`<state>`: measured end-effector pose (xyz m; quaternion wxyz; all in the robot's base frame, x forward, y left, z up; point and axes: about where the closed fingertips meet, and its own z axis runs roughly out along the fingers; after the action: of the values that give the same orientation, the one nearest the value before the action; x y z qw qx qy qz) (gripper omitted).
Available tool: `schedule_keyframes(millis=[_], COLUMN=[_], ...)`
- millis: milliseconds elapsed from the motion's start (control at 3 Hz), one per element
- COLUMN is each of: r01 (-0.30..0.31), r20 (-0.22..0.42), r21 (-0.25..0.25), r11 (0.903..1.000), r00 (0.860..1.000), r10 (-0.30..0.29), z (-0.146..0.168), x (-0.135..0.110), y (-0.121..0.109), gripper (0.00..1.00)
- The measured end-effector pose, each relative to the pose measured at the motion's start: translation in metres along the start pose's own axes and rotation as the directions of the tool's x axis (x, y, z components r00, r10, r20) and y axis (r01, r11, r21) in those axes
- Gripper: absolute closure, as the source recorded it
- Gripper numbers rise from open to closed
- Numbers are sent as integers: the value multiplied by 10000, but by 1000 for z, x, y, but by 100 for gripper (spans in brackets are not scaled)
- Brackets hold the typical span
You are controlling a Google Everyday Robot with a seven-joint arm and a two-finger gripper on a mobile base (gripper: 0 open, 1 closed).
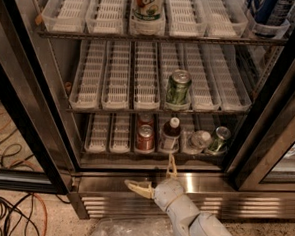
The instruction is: Pick coke can from bottom shelf of fridge
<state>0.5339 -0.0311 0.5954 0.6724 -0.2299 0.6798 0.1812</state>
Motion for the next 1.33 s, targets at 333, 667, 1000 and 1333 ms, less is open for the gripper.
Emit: schedule_keyframes(millis=[333, 667, 1000, 1333], r01=[0, 0, 1, 46], r20=[0, 0, -1, 2], r21=[0, -1, 0, 110], r11=[10000, 10000, 10000, 9999], r00=[10000, 10000, 10000, 10000], r10=[0, 0, -1, -46], z=[0, 0, 0, 6], x=[0, 0, 0, 1], y=[0, 0, 0, -1], gripper=[17, 39, 44, 53])
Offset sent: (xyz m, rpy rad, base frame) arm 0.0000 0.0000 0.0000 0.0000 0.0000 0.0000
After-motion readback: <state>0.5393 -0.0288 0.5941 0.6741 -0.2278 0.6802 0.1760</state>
